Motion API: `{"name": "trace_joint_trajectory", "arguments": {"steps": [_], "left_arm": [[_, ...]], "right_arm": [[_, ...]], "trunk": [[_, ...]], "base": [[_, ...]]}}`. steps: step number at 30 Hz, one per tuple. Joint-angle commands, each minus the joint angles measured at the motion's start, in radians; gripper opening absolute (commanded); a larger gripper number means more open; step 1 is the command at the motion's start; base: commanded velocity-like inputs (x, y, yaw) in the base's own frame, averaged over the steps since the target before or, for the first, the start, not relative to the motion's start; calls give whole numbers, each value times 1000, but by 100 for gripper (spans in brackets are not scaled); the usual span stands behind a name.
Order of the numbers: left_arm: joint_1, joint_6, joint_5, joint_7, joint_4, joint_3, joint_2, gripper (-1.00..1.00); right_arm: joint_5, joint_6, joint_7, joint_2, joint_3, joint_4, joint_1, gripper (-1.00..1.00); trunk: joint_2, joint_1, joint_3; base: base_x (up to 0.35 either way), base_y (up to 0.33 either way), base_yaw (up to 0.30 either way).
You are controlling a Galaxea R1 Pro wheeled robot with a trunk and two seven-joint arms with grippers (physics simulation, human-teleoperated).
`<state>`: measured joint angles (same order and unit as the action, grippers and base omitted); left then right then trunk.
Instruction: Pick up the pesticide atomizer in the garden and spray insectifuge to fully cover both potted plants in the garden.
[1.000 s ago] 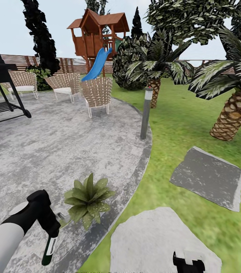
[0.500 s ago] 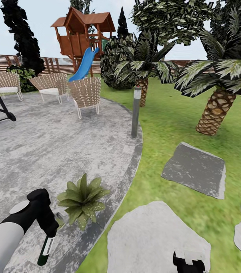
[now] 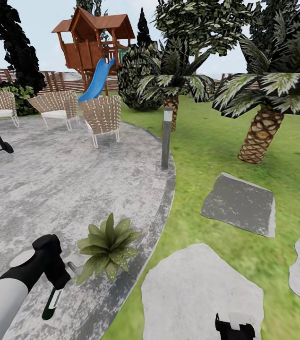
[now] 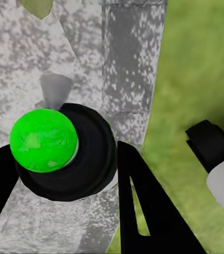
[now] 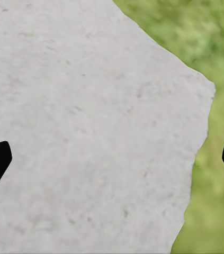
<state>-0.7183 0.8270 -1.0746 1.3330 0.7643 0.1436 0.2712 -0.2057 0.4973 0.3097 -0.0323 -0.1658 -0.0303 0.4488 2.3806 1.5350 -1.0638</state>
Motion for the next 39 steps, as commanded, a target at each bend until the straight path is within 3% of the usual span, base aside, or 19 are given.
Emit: {"name": "trace_joint_trajectory", "arguments": {"steps": [1,5,7,11,17,23,34,39], "left_arm": [[0,10,-4,-13,-1,0,0,-100],[4,8,10,-41,-13,-6,-1,-100],[5,8,50,-47,-13,-12,-13,-100],[6,3,91,-51,-27,-66,-11,-100],[7,1,94,-155,-73,-74,-4,-100],[7,0,95,-167,-144,-74,-7,-100],[7,0,96,-167,-151,-78,-7,-100],[7,0,97,-167,-152,-78,-7,-100]], "right_arm": [[-11,3,4,0,-8,1,1,100],[-11,3,3,0,-8,1,1,100],[-11,3,3,0,-8,1,1,100],[-11,3,3,0,-7,1,1,100],[-11,3,3,0,-8,0,1,100],[-11,3,3,0,-8,0,1,100],[-11,3,3,1,-7,1,1,100],[-11,3,3,1,-7,0,1,100]], "trunk": [[0,0,-1],[0,0,-1],[0,0,-1],[0,0,-1],[0,0,-1],[0,0,-1],[0,0,-1],[0,0,-1]], "base": [[10,10,-1],[3,3,0],[0,0,0],[0,0,0],[0,0,-179],[-31,11,-277],[-267,204,-20],[-31,280,-9]]}}
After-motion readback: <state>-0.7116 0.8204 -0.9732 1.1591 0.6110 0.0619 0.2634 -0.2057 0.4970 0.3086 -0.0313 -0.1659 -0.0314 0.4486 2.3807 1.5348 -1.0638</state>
